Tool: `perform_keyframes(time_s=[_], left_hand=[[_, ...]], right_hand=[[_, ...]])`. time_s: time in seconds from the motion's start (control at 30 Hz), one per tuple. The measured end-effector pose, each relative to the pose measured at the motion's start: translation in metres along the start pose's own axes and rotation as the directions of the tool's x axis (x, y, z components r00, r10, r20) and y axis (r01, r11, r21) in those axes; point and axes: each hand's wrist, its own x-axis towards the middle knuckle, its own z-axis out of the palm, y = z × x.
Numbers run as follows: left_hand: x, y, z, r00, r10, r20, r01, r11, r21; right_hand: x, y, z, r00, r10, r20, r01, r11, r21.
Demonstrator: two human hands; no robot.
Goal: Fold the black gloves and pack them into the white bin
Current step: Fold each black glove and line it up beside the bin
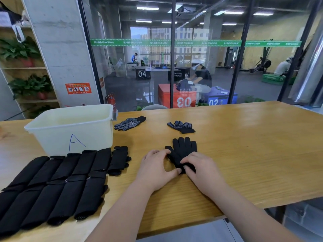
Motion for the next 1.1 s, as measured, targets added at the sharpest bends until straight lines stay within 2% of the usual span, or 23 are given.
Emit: perform_keyframes(time_s=[0.17, 0.3, 0.37, 0.47, 0.53, 0.6, 0.67, 0.73, 0.8, 0.87, 0.9, 1.0, 1.1], left_hand=[[0.002, -0.004, 0.004, 0.997, 0.081, 0.010, -0.081, 0.996, 0.033], [0.007, -0.008, 0.009, 0.996, 0.089, 0.001, -0.089, 0.995, 0.042], [0.008, -0.008, 0.011, 0.998, 0.064, -0.008, -0.064, 0.996, 0.064], [0.010, -0.008, 0.015, 0.999, 0.028, 0.032, -0.033, 0.986, 0.165], [0.011, -0.008, 0.016, 0.998, 0.006, 0.056, -0.016, 0.980, 0.196], [0.012, -0.007, 0.015, 0.997, -0.017, 0.070, 0.004, 0.983, 0.183], [0.012, -0.006, 0.014, 0.997, -0.028, 0.075, 0.015, 0.986, 0.163], [0.012, -0.005, 0.013, 0.997, -0.022, 0.073, 0.011, 0.988, 0.151], [0.012, -0.006, 0.013, 0.997, -0.016, 0.073, 0.005, 0.989, 0.147], [0.012, -0.006, 0.012, 0.997, -0.012, 0.070, 0.002, 0.990, 0.142], [0.012, -0.006, 0.012, 0.998, -0.010, 0.068, 0.001, 0.991, 0.137], [0.012, -0.007, 0.012, 0.999, -0.008, 0.045, 0.004, 0.995, 0.100], [0.013, -0.006, 0.011, 0.999, -0.038, -0.015, 0.039, 0.999, 0.030]], right_hand=[[-0.002, -0.004, -0.003, 0.997, 0.021, 0.071, -0.021, 1.000, 0.012], [0.001, -0.007, -0.009, 0.997, 0.083, -0.010, -0.080, 0.986, 0.144], [0.010, -0.007, -0.012, 0.987, 0.158, -0.016, -0.154, 0.976, 0.153], [0.031, 0.000, -0.013, 0.950, 0.252, 0.184, -0.257, 0.966, 0.007], [0.047, 0.010, -0.009, 0.886, 0.295, 0.359, -0.263, 0.955, -0.135], [0.062, 0.021, -0.005, 0.833, 0.334, 0.441, -0.243, 0.937, -0.251], [0.075, 0.028, -0.003, 0.833, 0.363, 0.417, -0.241, 0.917, -0.317], [0.081, 0.028, 0.001, 0.862, 0.331, 0.385, -0.224, 0.928, -0.298], [0.082, 0.022, 0.007, 0.855, 0.277, 0.439, -0.166, 0.947, -0.274], [0.081, 0.018, 0.015, 0.811, 0.278, 0.515, -0.126, 0.942, -0.310], [0.081, 0.017, 0.018, 0.812, 0.297, 0.502, -0.136, 0.933, -0.333], [0.087, 0.013, 0.024, 0.880, 0.308, 0.361, -0.170, 0.915, -0.367], [0.092, 0.005, 0.036, 0.846, 0.338, 0.412, -0.186, 0.911, -0.367]])
